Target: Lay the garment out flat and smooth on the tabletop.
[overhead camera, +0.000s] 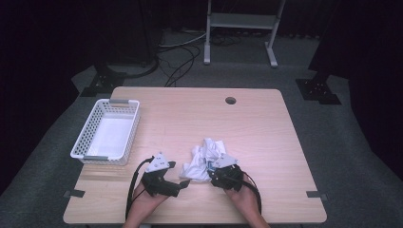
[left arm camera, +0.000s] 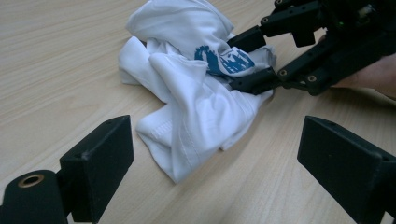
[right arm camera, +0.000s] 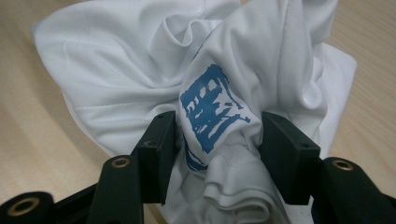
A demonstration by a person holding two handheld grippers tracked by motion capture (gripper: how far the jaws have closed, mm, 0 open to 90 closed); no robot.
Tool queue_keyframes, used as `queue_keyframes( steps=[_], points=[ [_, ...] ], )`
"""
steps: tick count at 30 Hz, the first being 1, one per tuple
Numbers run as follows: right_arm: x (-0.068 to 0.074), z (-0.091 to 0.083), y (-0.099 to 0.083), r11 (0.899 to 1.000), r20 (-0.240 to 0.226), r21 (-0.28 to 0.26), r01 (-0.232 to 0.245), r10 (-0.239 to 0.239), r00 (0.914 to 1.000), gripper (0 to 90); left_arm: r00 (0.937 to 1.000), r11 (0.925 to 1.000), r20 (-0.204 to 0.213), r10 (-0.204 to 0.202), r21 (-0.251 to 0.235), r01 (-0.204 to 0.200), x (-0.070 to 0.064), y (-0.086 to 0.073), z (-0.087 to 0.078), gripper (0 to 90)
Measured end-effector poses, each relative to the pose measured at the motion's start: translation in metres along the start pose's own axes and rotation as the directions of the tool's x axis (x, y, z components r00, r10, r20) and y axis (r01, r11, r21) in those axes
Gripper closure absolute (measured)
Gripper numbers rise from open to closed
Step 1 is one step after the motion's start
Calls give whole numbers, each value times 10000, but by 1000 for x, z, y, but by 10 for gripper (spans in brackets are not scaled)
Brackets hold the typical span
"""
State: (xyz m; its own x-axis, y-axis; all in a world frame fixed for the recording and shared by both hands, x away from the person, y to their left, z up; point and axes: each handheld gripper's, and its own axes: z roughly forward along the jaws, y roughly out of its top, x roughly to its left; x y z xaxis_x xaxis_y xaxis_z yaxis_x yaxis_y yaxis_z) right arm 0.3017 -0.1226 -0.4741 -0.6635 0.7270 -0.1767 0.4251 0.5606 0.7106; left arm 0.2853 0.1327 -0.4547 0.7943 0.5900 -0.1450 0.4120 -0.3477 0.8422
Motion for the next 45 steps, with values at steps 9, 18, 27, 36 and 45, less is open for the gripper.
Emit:
queue_keyframes(
  steps=[9, 18, 27, 36, 45],
  points=[
    [19, -15, -13, 9997, 47, -204, -168, 169, 9998, 460, 10000, 10000, 70, 38, 39, -38, -1, 0, 2, 105],
    [37, -26, -20, 9985, -139, -364, -411, 406, 9991, 461, 9999, 9999, 114, 29, 97, -31, -1, 0, 4, 105],
    [43, -32, -23, 9975, -481, -430, -565, 544, 9974, 436, 9999, 10000, 125, 14, 96, -15, -1, 0, 4, 105],
    [30, -43, -21, 9934, -1259, -488, -1037, 969, 9873, 372, 9999, 10000, 115, -8, 49, 7, 0, 0, 3, 105],
    [16, -53, 1, 9924, -1395, -753, -971, 860, 9865, 331, 9999, 10000, 156, 9, 58, -10, 0, 0, 3, 105]
  ],
)
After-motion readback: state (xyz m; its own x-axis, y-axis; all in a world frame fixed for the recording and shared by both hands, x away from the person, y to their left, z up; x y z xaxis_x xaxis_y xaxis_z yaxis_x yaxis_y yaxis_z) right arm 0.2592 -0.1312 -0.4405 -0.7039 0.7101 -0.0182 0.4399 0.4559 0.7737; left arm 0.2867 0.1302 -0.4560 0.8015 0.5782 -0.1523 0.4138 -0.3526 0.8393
